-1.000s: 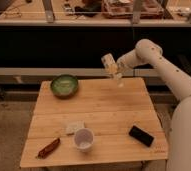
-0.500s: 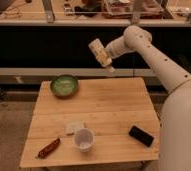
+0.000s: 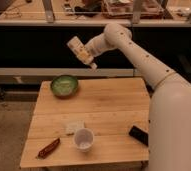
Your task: Place the bottle in the ceramic bowl
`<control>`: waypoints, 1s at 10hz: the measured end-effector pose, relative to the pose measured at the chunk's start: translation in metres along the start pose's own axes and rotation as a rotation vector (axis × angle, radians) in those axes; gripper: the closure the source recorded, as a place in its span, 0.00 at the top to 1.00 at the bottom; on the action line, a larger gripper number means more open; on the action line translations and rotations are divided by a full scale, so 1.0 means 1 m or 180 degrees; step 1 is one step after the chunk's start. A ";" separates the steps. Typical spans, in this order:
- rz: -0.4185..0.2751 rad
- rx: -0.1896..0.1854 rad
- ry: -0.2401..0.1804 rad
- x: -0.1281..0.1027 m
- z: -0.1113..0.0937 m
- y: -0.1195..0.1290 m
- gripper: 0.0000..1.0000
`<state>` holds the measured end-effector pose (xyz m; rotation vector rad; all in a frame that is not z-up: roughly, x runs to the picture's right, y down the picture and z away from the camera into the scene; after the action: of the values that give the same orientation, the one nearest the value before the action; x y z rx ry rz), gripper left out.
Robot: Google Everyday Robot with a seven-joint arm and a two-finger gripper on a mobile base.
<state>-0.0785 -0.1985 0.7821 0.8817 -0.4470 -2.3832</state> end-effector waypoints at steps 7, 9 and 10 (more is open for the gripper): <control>-0.0013 0.0406 -0.0430 0.003 0.114 -0.025 0.00; 0.0012 0.0476 -0.0450 0.004 0.126 -0.030 0.00; 0.0017 0.0469 -0.0453 0.003 0.125 -0.029 0.00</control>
<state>-0.1756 -0.1633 0.8580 0.7749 -0.6874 -2.4420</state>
